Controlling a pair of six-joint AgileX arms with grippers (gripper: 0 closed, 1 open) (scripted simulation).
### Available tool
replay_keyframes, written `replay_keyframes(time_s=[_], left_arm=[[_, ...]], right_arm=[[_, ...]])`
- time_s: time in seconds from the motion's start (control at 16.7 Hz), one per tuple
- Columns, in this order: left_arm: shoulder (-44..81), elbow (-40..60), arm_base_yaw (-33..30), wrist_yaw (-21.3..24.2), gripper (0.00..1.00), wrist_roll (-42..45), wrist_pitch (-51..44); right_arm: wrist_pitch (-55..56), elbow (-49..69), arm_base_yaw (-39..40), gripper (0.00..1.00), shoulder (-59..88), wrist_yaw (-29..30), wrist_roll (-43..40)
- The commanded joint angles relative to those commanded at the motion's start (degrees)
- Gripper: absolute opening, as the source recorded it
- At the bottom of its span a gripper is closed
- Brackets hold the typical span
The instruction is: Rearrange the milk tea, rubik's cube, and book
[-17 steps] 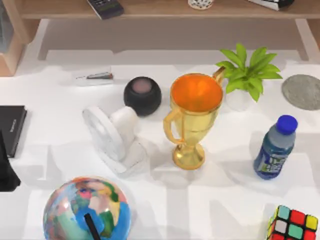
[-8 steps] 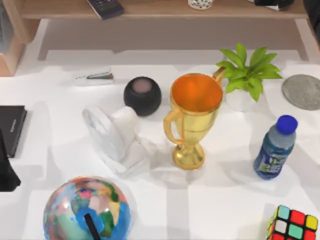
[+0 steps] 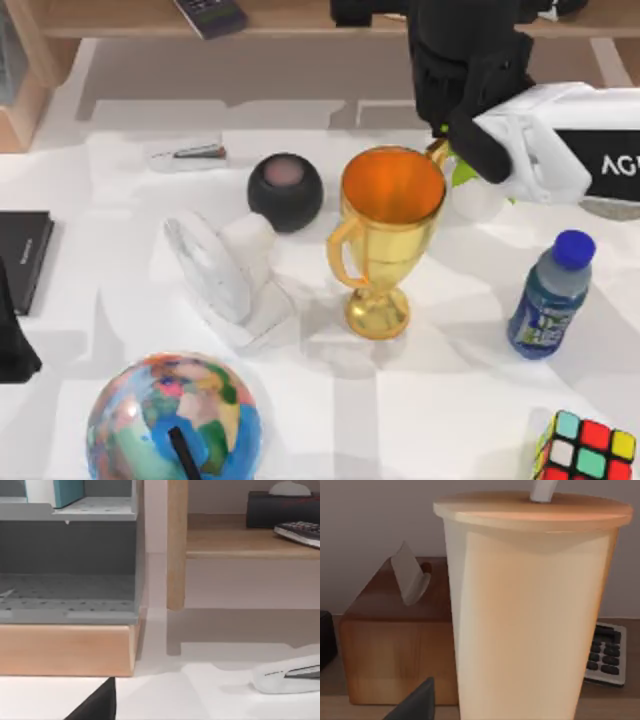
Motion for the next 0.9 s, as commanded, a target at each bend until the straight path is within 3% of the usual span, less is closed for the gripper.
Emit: replay_keyframes(time_s=[0.54, 0.9], left_arm=[[0.00, 0.00, 0.00, 0.00, 1.00, 0.00, 0.00], [0.00, 0.00, 0.00, 0.00, 1.00, 0.00, 0.00]], right_arm=[[0.50, 2.36, 0.30, 1.00, 2.88, 0.53, 0.05], [-3.62, 14.45, -2.24, 1.00, 10.56, -2.00, -0.09]])
